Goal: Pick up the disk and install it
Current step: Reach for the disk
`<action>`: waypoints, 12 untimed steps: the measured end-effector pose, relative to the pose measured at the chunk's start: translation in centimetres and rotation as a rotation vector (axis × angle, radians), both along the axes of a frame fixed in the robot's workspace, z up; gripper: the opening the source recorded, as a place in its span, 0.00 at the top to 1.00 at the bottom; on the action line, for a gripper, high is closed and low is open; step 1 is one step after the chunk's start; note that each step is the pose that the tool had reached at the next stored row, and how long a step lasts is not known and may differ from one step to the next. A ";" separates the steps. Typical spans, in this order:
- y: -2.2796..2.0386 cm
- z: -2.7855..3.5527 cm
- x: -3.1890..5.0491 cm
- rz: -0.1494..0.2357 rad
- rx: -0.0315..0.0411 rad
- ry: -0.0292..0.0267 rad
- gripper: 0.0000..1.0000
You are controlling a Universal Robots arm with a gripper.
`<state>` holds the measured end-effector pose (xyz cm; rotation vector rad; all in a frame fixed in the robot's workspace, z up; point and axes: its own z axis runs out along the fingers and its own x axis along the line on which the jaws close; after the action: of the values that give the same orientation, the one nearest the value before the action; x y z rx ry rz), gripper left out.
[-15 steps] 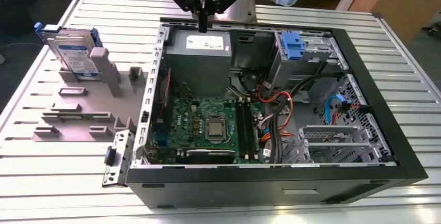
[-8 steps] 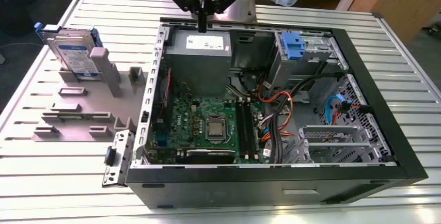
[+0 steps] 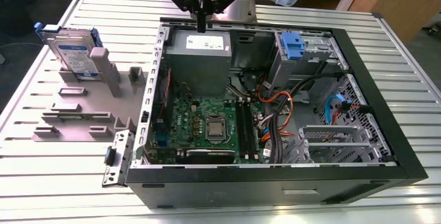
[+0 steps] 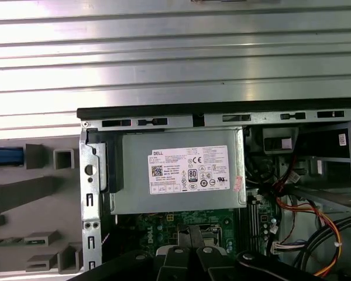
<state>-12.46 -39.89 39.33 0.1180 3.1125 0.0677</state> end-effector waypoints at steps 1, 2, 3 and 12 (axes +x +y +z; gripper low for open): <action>0.00 0.00 -0.02 0.000 0.0000 0.0000 0.89; 0.00 0.00 -0.06 0.000 0.0000 0.0000 0.89; 0.00 0.00 -0.10 0.000 0.0000 0.0000 0.89; 0.00 -0.02 -0.59 0.000 0.0000 0.0000 0.89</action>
<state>-13.05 -39.89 39.31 0.1180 3.1124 0.0676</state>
